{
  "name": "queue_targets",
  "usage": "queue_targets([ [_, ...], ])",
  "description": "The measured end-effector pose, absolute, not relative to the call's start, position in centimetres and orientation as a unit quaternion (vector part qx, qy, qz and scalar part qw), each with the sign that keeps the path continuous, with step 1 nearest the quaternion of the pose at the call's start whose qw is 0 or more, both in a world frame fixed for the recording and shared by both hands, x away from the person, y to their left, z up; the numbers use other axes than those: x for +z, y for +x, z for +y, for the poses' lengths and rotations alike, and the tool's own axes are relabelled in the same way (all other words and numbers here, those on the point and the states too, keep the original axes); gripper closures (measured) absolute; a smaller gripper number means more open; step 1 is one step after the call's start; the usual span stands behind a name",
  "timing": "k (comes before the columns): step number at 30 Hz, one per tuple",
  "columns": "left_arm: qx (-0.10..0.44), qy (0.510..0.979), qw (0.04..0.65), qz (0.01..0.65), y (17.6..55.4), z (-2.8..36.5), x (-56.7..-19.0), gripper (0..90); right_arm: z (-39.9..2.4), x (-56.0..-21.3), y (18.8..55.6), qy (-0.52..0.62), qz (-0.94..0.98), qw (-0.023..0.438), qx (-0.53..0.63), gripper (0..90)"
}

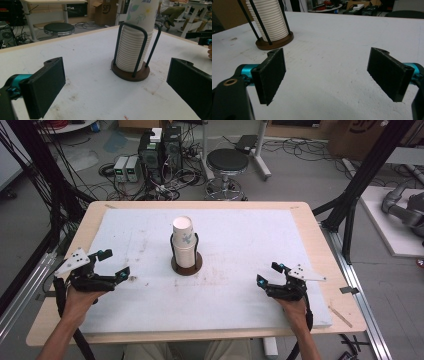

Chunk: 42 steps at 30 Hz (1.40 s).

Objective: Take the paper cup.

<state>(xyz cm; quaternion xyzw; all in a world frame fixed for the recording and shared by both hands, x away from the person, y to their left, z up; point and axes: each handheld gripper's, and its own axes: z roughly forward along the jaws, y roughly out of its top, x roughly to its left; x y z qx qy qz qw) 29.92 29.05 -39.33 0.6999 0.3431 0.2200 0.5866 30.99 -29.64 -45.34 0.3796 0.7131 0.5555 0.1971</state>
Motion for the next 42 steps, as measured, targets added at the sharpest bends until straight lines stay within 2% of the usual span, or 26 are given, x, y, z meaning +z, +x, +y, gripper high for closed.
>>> queue_targets([
  [14, 0.214, 0.724, 0.585, 0.296, 32.1, 28.5, -33.0, 1.9, -29.7, -45.3, 31.1, 0.381, 0.714, 0.193, 0.555, 15.6],
  [33, 0.182, 0.757, 0.569, 0.264, 35.7, 26.7, -29.1, 1.9, -29.7, -45.3, 31.1, 0.383, 0.713, 0.190, 0.556, 15.6],
  [42, 0.164, 0.795, 0.535, 0.236, 37.9, 24.4, -27.0, 1.9, -29.7, -45.3, 31.1, 0.382, 0.712, 0.191, 0.557, 15.6],
])
